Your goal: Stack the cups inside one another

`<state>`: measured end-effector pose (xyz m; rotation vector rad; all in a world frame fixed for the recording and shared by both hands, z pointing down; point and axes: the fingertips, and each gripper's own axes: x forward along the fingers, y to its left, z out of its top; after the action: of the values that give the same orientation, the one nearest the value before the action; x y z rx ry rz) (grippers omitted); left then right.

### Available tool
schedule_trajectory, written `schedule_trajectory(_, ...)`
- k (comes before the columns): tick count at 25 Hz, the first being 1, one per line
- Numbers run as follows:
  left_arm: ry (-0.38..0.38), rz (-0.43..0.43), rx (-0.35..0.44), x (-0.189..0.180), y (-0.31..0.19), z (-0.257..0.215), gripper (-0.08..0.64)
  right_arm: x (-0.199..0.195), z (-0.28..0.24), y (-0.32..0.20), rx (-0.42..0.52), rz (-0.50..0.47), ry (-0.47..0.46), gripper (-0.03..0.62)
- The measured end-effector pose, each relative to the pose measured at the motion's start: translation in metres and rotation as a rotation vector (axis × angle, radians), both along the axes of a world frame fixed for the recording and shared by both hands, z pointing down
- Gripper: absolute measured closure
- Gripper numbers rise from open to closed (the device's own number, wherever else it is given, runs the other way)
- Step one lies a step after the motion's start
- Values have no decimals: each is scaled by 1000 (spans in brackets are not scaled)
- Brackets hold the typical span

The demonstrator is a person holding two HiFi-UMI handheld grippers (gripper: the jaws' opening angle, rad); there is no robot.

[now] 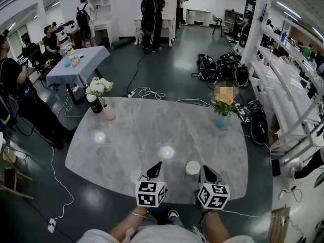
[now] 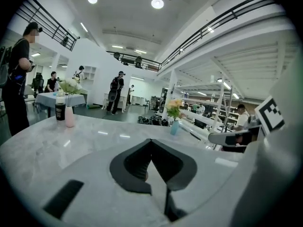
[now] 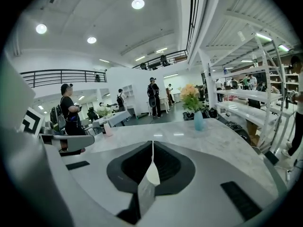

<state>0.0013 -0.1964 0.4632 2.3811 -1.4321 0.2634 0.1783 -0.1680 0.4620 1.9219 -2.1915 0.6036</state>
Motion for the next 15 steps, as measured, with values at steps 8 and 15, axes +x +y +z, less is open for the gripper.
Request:
schedule_trajectory(8,-19,86,-75,53,15,40,565,33,40,23,-80,41,-12,577)
schedule_trajectory(15,-32,77,-165,68,26,78,565,32,76,28,-161,11,-41,577)
